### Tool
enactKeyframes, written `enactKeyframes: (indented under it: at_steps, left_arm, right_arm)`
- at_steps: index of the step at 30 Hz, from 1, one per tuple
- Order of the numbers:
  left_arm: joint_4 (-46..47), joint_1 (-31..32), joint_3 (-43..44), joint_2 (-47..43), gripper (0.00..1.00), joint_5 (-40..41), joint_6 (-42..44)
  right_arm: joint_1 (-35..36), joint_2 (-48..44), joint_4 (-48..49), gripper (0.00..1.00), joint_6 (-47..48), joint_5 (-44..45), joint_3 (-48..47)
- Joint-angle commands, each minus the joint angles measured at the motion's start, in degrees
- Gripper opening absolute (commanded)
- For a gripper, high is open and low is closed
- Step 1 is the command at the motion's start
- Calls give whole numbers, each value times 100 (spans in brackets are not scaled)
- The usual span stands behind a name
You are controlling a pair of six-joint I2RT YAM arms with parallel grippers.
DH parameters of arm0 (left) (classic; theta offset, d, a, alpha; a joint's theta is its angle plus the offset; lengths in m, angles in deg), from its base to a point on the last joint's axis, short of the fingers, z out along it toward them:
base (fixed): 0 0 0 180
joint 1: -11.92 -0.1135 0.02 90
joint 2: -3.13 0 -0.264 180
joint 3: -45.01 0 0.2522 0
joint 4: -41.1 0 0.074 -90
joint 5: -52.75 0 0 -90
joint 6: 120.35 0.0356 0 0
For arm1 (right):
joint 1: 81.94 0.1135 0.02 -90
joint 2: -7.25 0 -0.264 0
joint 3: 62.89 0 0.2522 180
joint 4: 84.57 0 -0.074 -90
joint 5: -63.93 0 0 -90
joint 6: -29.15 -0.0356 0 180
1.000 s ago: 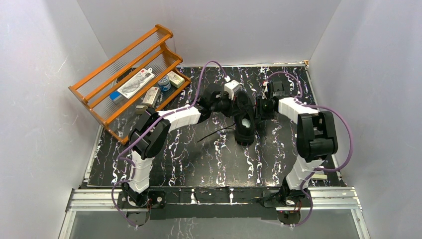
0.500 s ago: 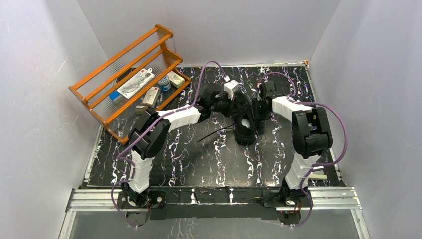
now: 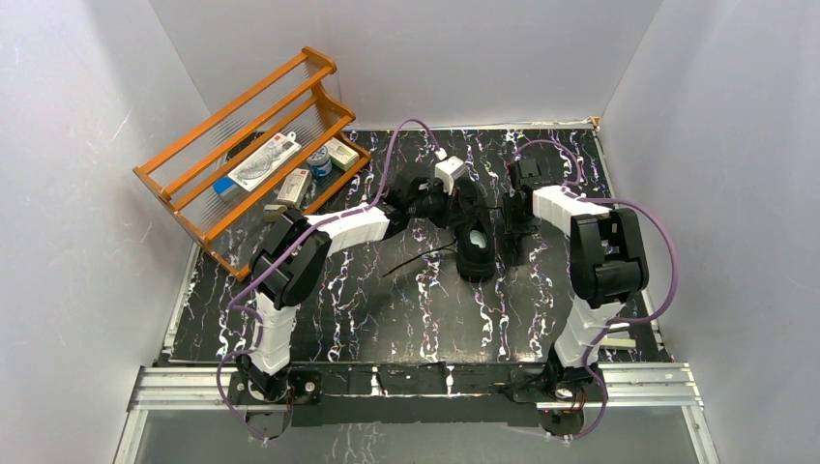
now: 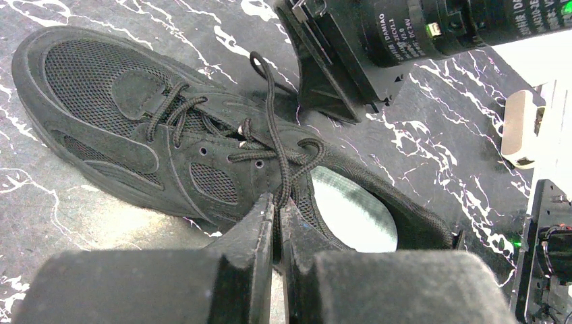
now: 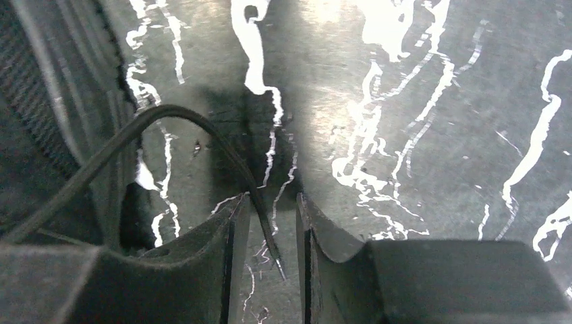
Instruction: Tie the shoes
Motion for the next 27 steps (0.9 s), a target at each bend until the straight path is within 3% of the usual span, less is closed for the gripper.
enactKeyframes:
  at_steps: [1, 5, 9, 13, 20, 27]
  left_arm:
    - [9, -32, -32, -214, 0, -89, 28]
    - [-75, -33, 89, -140, 0, -132, -9]
    - [-44, -32, 144, -86, 0, -179, 111]
    - [-151, -32, 355, 21, 0, -364, 474]
    - [-203, -32, 676, 131, 0, -668, 1119]
    - [-153, -34, 619, 123, 0, -747, 1471]
  right_arm:
    - [-62, -194, 507, 38, 602, -1010, -60]
    - [-80, 178, 483, 34, 804, -1084, -251]
    - [-81, 355, 289, 24, 708, -1004, -348]
    - [-130, 138, 287, 0, 577, -1056, -322]
    - [-344, -351, 498, 0, -57, -1714, -1120]
    - [-344, 27, 424, 0, -826, -2687, -2168]
